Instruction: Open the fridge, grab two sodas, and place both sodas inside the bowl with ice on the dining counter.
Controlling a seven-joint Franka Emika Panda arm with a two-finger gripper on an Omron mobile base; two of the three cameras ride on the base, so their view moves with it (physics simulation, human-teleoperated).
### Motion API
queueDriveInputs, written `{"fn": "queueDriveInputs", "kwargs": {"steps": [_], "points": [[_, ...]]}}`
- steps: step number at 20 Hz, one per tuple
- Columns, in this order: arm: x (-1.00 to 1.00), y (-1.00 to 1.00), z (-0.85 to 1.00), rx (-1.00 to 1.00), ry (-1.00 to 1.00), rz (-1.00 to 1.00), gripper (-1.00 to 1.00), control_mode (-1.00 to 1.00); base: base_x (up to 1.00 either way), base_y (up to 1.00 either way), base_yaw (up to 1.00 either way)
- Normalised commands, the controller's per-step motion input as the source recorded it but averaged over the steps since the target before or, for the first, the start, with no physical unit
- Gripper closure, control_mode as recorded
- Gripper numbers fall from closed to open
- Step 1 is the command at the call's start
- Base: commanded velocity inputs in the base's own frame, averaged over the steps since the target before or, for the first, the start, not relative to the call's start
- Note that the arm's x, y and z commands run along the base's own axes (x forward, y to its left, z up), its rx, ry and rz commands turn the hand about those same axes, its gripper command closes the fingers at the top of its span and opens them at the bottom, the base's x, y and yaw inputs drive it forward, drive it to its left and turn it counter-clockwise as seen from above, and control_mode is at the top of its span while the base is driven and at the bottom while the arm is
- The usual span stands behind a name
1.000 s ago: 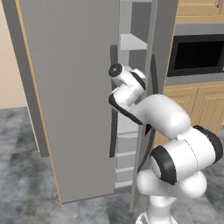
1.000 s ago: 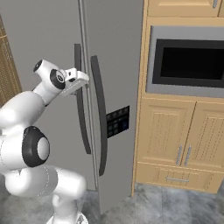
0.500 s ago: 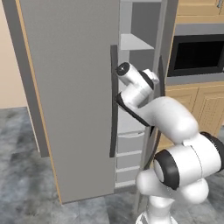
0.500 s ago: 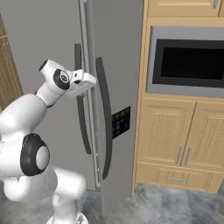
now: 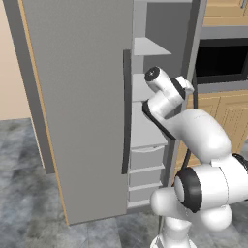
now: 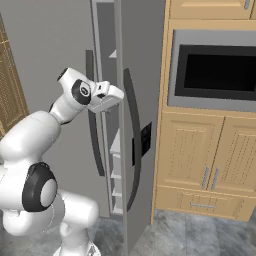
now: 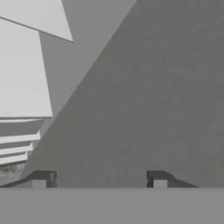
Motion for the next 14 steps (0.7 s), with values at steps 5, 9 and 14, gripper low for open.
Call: {"fn": "queueDriveInputs", "kwargs": {"steps": [5,9,14], "points": [[-0.60,-1.00,0.00,0.00,-0.09,0.00,-1.00,-1.00,0.00,0.00,0.00],[-0.31,-0.98,0.00,0.00,-0.06,0.00,-1.00,-1.00,0.00,0.00,0.00],[-0.24,-0.23,0.00,0.00,-0.11,0.00,-1.00,-1.00,0.00,0.00,0.00]]}}
